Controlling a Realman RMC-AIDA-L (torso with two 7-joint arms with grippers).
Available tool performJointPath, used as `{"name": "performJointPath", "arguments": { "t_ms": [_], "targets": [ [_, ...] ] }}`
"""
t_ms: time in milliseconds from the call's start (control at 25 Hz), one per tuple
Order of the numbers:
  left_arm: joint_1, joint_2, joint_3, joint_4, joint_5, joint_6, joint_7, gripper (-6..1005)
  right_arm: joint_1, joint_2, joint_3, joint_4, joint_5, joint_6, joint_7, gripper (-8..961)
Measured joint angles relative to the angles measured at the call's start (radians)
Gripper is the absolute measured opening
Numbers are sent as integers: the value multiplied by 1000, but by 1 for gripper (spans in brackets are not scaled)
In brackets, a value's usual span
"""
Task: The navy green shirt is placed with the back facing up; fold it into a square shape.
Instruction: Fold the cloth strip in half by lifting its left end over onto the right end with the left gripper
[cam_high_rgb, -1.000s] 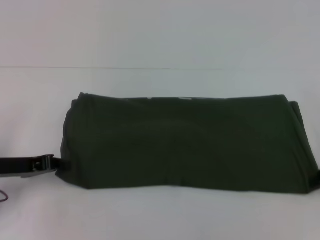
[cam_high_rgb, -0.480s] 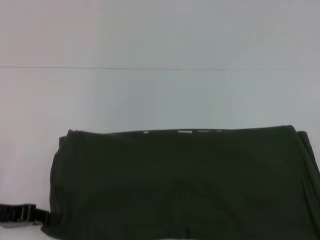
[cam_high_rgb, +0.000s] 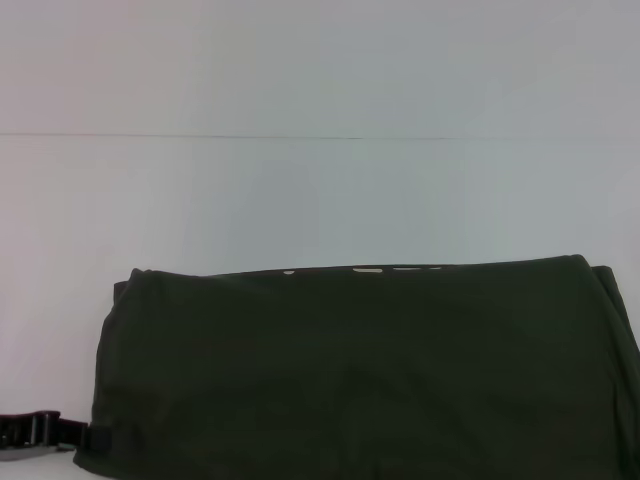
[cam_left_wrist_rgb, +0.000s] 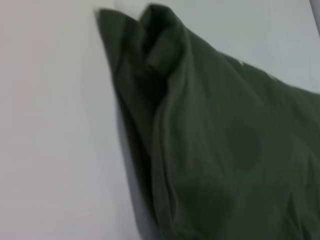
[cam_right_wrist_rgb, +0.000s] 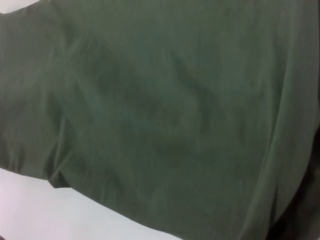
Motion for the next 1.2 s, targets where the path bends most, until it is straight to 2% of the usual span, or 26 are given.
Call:
{"name": "performJointPath", "arguments": {
  "t_ms": [120,240,360,520,560,760,800,880,1000,1080,1200],
  "targets": [
    [-1,4,-19,3,10,-12,-10,25,-7,0,6,-16,0,-17,-13,96],
    [0,4,-19,6,18,-27,-24,84,-14,0,36,-52,2,-44,-36,129],
    [1,3,-21,7,17,-38,-27,143,-16,-13,100,-81,9,-79,-54,162],
    [-1,4,-35,9,14,-41,-24,222,-15,-35,187,-145,56,-131,-57,323],
    [-2,5,-43,13,12,-41,-26,242,-15,-35,187,-145,56,-131,-57,363],
    [-14,22,-112,31,-2,-35,-31,480,-17,-40,234,-186,200,-118,-130,601],
    [-17,29,-131,34,-12,-26,-33,558,-17,-39,238,-181,241,-114,-171,650],
    [-25,41,-164,36,-28,-3,-43,713,-9,-28,232,-154,316,-110,-274,733],
    [-36,57,-197,36,-49,33,-78,812,13,15,201,-105,404,-110,-482,857],
    [-41,61,-199,36,-52,44,-116,878,24,54,175,-94,425,-100,-612,881],
    [-49,66,-196,31,-54,49,-170,919,38,138,127,-97,428,-35,-824,916]
  ]
}}
